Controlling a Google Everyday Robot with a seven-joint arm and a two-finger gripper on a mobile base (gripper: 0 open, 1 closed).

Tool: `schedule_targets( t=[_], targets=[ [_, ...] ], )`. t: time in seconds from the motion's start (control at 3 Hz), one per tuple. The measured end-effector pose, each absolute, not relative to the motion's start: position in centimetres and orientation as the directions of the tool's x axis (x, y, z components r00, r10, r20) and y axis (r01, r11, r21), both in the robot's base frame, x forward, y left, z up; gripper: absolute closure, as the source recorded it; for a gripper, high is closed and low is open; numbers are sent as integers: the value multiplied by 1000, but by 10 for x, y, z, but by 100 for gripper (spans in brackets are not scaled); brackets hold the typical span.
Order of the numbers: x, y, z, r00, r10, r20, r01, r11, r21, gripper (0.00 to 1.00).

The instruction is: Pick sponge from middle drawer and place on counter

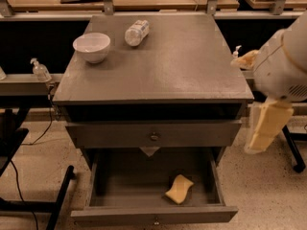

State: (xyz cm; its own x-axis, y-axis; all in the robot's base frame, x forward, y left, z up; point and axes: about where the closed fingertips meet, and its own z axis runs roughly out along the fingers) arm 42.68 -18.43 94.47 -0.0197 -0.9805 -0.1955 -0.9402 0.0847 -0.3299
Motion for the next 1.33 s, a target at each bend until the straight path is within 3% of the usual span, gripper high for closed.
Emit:
schedule_targets(
  t=[0.67,1.0,1.33],
  targets=[
    [421,-152,891,206,-954,-216,-922,-115,-371,0],
    [442,-153,821,220,-968,-122,-949,-184,-257,0],
    [443,-144,740,396,-917,-37,-901,-381,-207,0]
  ],
)
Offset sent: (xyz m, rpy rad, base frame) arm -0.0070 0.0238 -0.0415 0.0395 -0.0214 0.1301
